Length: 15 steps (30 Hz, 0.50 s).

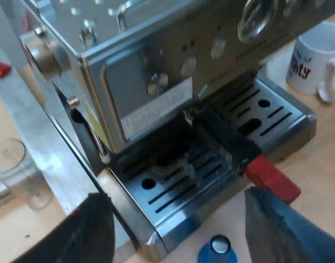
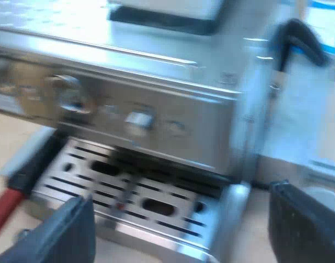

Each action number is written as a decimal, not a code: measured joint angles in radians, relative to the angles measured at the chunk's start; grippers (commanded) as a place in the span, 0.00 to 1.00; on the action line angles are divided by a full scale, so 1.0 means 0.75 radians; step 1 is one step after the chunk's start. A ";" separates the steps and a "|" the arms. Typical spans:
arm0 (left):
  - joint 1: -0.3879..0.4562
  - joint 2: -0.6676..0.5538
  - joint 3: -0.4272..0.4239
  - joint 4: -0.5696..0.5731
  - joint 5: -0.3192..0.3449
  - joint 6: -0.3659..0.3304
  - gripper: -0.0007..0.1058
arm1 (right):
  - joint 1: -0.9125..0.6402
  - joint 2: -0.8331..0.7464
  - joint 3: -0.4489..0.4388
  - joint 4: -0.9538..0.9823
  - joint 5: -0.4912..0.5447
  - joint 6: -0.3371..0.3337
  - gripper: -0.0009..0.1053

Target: Put the handle in the coffee machine

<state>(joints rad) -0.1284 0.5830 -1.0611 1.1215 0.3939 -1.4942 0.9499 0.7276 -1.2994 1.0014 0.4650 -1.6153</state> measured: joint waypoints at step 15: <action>0.000 -0.077 -0.015 0.000 0.000 -0.054 0.52 | -0.528 -0.003 -0.127 0.420 -0.338 0.030 0.64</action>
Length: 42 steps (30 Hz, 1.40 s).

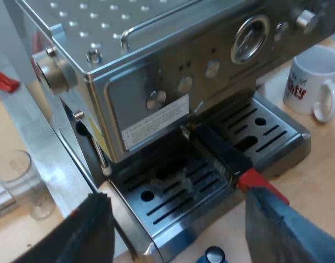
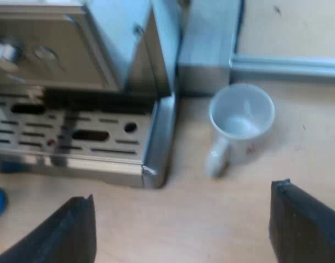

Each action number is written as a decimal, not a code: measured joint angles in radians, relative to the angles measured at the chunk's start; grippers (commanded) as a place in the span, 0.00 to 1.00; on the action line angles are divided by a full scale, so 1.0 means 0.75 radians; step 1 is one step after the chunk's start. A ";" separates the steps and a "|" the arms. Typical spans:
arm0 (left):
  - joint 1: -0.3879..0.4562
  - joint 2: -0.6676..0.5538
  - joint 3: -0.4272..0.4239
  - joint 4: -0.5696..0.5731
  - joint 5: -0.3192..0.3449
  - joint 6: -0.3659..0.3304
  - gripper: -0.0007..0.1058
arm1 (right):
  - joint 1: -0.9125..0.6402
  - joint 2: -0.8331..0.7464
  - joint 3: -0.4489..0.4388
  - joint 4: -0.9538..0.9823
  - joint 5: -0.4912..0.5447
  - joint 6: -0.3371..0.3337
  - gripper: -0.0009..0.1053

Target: Put the handle in the coffee machine

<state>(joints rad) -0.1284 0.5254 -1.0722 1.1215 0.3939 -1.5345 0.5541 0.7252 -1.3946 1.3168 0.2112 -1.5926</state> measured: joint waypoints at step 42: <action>0.000 -0.725 0.052 0.134 -0.128 0.000 0.52 | -0.202 -0.599 0.030 0.028 -0.009 -0.339 0.64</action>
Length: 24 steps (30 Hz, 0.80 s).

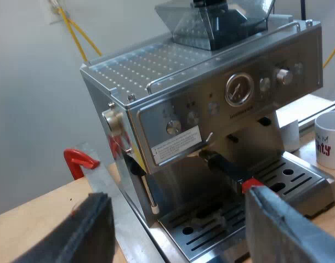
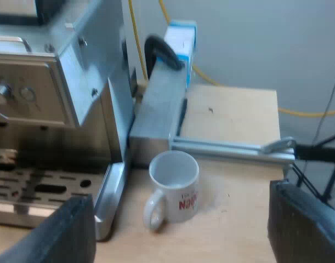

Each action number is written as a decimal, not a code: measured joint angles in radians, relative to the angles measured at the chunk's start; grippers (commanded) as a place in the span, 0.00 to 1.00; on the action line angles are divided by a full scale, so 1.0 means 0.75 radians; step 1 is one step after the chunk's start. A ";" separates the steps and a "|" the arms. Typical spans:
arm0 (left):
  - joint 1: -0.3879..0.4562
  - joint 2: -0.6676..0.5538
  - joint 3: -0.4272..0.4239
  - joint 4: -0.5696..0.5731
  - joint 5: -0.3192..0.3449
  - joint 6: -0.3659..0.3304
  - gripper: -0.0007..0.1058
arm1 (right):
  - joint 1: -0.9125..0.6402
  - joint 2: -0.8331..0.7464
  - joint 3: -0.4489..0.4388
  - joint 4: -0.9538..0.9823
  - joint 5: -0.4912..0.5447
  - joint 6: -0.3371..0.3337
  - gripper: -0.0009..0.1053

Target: Put the handle in the coffee machine

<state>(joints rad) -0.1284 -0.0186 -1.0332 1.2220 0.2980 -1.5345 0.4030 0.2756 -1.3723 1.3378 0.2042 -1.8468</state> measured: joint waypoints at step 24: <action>0.000 0.000 0.041 0.062 -0.001 0.009 0.52 | -0.002 -0.381 0.605 -0.297 -0.114 0.078 0.64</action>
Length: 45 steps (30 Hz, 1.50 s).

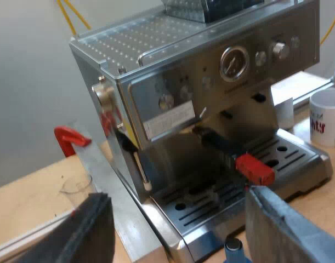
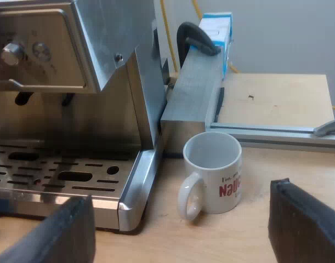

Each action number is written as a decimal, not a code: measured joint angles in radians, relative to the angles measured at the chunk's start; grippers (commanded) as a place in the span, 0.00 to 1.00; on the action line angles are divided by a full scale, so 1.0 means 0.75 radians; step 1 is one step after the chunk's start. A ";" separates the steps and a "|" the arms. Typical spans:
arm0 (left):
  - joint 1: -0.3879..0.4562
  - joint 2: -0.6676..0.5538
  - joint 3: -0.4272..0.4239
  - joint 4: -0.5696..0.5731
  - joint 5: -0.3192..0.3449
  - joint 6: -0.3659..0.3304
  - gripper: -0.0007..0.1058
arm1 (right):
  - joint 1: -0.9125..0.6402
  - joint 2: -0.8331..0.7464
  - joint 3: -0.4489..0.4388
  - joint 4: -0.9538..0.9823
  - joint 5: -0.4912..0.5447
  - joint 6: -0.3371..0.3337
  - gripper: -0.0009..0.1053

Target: Put the handle in the coffee machine

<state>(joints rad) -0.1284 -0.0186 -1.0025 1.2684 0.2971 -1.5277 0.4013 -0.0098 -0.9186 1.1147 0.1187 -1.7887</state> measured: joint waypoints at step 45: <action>0.000 0.006 0.599 -0.077 0.000 -0.012 0.52 | 0.000 0.002 0.523 -0.107 0.000 0.128 0.64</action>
<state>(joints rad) -0.1284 -0.0138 -0.5530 1.2108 0.2971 -1.5366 0.4013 -0.0080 -0.5264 1.0348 0.1187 -1.6928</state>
